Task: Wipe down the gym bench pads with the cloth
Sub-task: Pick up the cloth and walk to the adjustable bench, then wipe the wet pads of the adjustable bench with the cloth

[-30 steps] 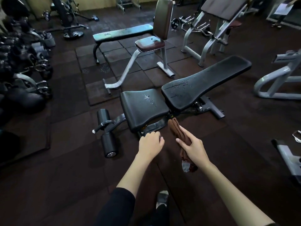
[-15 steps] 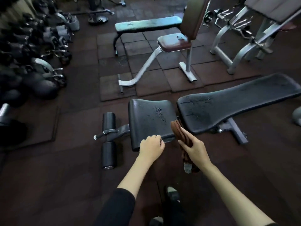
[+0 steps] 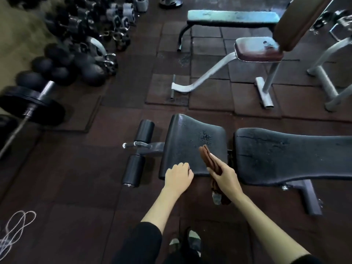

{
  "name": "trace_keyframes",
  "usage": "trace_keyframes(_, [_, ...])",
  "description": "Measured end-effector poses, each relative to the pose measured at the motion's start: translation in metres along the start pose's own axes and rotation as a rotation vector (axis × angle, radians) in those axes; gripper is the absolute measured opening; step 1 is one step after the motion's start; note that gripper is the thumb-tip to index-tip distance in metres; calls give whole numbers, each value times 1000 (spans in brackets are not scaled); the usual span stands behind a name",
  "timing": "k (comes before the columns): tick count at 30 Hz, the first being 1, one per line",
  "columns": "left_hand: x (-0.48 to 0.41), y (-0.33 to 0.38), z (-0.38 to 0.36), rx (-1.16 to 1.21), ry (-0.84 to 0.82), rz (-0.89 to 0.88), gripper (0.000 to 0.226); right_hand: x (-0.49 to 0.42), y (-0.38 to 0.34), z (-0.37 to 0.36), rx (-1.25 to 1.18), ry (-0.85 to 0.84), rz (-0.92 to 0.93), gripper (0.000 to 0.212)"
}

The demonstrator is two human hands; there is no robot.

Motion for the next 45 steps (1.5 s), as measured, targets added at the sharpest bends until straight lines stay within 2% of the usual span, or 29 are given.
trace_keyframes(9, [-16,-33,-52,21,-77,78,29,-47,39,-39,69,-65,-22,59])
trace_keyframes(14, [-26,-49,-90,5,-50,94,30,-77,67,-69,143,-83,-9,57])
trace_keyframes(20, [-50,-67,-149,5,175,135,29,-118,111,-114,306,-74,65,53])
trace_keyframes(23, [-68,-80,-180,0,222,188,37,-137,135,-137,343,-65,98,55])
trace_keyframes(26, [-84,-94,-209,-5,219,250,42,-146,164,-165,352,-175,145,58])
trace_keyframes(31, [-91,-108,-244,49,213,323,51,-147,190,-182,553,-308,288,66])
trace_keyframes(35, [-89,-107,-253,110,251,312,51,-152,201,-180,650,-439,422,58])
trace_keyframes(40, [-90,-109,-256,159,291,319,50,-178,203,-182,647,-404,493,49])
trace_keyframes(45, [-91,-110,-257,185,300,329,50,-213,196,-178,621,-286,332,53])
Point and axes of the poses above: each hand's wrist, its own x-axis away from the middle knuckle, its own z-axis out of the back of the hand, y = z × x, the point moved 7 cm from there along -x, towards the middle knuckle, and after that the axes turned 12 degrees about -x, right-handed, at the moved point
